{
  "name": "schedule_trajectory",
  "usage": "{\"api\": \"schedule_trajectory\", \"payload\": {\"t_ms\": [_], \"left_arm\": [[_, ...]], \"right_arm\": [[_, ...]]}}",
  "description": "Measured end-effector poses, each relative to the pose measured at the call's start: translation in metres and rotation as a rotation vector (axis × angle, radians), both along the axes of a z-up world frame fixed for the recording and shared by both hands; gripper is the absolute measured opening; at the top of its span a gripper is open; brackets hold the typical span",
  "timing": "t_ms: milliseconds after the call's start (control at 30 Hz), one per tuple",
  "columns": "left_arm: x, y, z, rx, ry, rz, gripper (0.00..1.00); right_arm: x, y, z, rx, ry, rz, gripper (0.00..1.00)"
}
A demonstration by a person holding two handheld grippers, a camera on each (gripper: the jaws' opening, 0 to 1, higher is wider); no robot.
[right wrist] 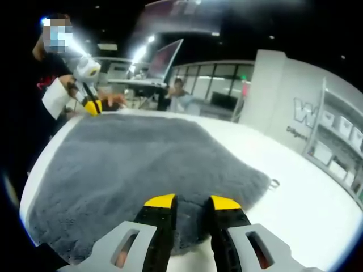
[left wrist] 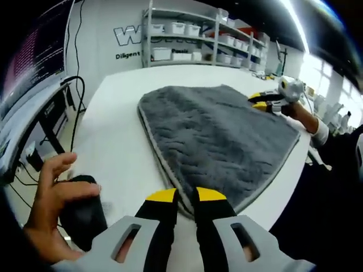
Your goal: Open the folded towel by lifting each exposed corner and separating the folded layers until the towel lies flat within the target outline without major curled edges
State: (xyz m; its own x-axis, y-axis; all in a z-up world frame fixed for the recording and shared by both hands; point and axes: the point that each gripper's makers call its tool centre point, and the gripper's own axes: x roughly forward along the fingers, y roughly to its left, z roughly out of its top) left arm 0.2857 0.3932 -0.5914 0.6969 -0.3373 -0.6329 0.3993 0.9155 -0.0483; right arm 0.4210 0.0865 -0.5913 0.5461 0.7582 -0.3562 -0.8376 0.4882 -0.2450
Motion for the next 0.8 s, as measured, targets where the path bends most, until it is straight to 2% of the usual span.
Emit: {"api": "schedule_trajectory", "payload": {"t_ms": [300, 400, 433, 567, 700, 800], "left_arm": [[0.002, 0.005, -0.004, 0.009, 0.017, 0.016, 0.12], [0.008, 0.0, -0.003, -0.025, 0.001, 0.002, 0.09], [0.01, -0.002, -0.004, -0.052, 0.02, 0.022, 0.07], [0.01, -0.007, -0.005, -0.023, 0.01, -0.01, 0.05], [0.011, -0.004, -0.001, -0.022, -0.002, -0.005, 0.04], [0.012, -0.003, 0.01, -0.05, -0.034, 0.012, 0.04]], "right_arm": [[-0.001, 0.0, 0.0, -0.007, -0.007, 0.001, 0.19], [-0.001, 0.0, 0.0, -0.011, -0.011, 0.001, 0.19], [-0.001, 0.0, 0.0, -0.014, -0.013, 0.001, 0.19], [-0.001, -0.001, 0.0, -0.021, -0.021, 0.002, 0.19], [-0.001, -0.001, 0.0, -0.021, -0.02, 0.002, 0.19], [-0.001, -0.001, 0.001, -0.017, -0.014, 0.002, 0.19]]}}
